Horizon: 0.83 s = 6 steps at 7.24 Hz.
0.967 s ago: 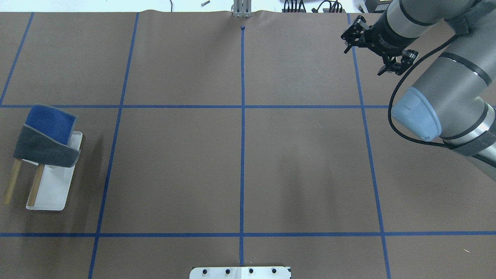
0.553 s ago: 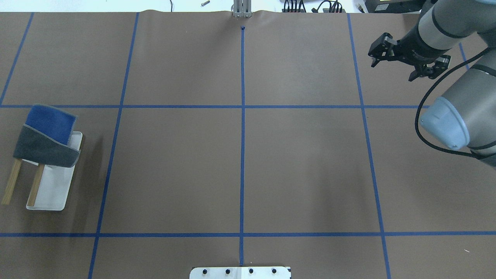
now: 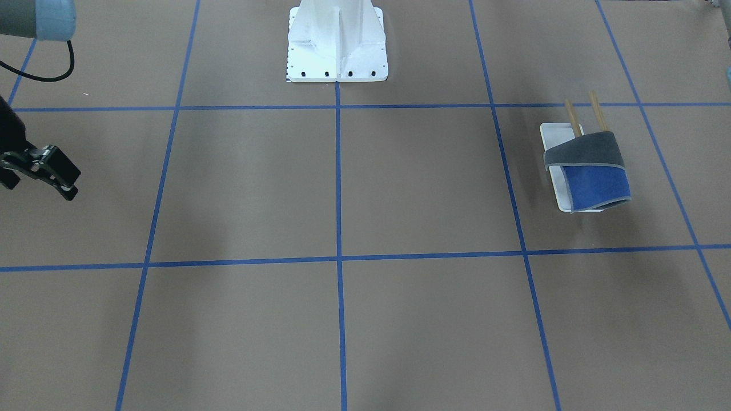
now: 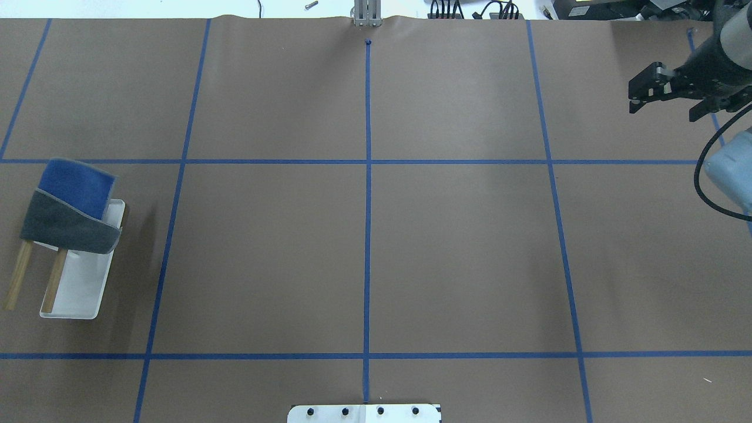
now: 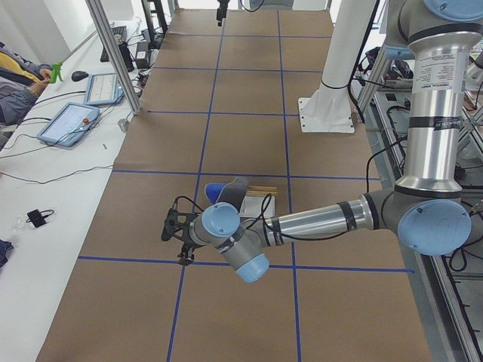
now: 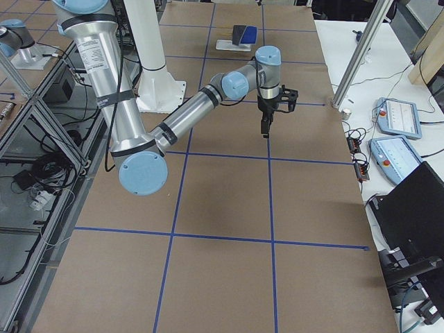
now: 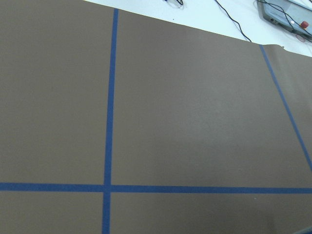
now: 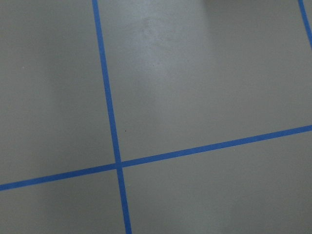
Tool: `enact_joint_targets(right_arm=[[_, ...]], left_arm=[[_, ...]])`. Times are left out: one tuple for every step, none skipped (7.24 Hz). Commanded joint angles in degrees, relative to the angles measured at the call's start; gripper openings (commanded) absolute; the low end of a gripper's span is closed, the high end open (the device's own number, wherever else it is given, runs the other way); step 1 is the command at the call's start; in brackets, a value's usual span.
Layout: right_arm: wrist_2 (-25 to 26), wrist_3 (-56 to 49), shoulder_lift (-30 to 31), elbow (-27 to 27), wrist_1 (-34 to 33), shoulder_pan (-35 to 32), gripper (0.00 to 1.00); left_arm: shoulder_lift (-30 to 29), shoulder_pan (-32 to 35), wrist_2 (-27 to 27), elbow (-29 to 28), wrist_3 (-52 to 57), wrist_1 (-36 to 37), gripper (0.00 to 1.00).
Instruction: Hang towel on rack
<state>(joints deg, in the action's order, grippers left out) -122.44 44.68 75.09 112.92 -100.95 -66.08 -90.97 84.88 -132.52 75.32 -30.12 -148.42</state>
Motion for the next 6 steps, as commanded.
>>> enact_joint_targets(right_arm=[[-2.8,-11.3,4.6,-0.7,0.1,-4.3,1.0],[-5.5,-16.6,6.2,-2.0,0.1,-6.4,1.0],[-8.1,-23.5,7.9,-3.7,0.1,-9.0,1.0],[-9.9,-27.7,9.5,-4.5,0.1,-10.7,1.0],[-10.0,-30.6,11.5,-5.0,2.0,-11.5,1.0],[-10.1,-33.2,14.6,-7.3,7.6,-12.1,1.0]], left_arm=[[-3.7,1.9,0.2,4.6,14.7,20.3,0.99],[-4.9,2.8,0.2,5.3,21.7,27.3,0.99],[-6.1,3.8,0.2,5.5,27.7,33.3,0.99],[-6.4,4.7,-0.4,7.8,29.9,39.5,0.99],[-6.4,4.7,-0.4,12.6,30.3,48.9,0.99],[-6.4,4.7,-0.4,16.1,32.6,55.8,0.99]])
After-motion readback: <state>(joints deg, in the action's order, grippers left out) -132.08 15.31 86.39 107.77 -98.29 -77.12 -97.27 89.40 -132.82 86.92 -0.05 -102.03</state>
